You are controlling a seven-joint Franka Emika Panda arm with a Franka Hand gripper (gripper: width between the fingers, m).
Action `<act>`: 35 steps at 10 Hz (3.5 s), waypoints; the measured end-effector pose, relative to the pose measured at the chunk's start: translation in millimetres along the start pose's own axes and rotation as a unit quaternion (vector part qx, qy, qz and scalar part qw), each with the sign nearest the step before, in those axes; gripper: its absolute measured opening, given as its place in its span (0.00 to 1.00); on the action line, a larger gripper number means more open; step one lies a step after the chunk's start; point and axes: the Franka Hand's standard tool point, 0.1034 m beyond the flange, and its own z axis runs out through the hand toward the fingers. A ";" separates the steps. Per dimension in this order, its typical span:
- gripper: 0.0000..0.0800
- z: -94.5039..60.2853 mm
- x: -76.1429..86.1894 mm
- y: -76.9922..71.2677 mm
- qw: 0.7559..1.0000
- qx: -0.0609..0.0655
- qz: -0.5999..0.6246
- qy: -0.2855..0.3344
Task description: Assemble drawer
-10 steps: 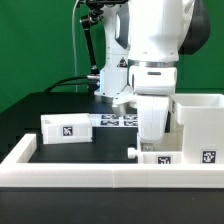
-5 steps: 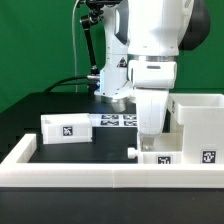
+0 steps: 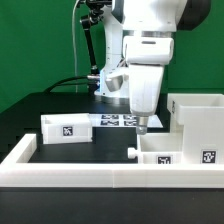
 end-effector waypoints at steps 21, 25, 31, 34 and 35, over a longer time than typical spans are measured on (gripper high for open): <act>0.81 37.2 -6.1 23.8 0.994 0.003 -0.003 0.112; 0.81 38.5 -3.4 23.4 0.994 0.000 -0.022 0.103; 0.81 39.8 13.6 21.9 0.993 0.012 -0.066 0.100; 0.81 38.3 34.6 18.0 0.991 0.013 -0.079 0.106; 0.81 36.9 44.3 16.9 0.991 0.014 -0.079 0.107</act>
Offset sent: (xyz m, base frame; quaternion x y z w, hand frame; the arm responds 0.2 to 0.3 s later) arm 0.0149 -0.0134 -0.0159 0.0171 0.0248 -0.0418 0.9987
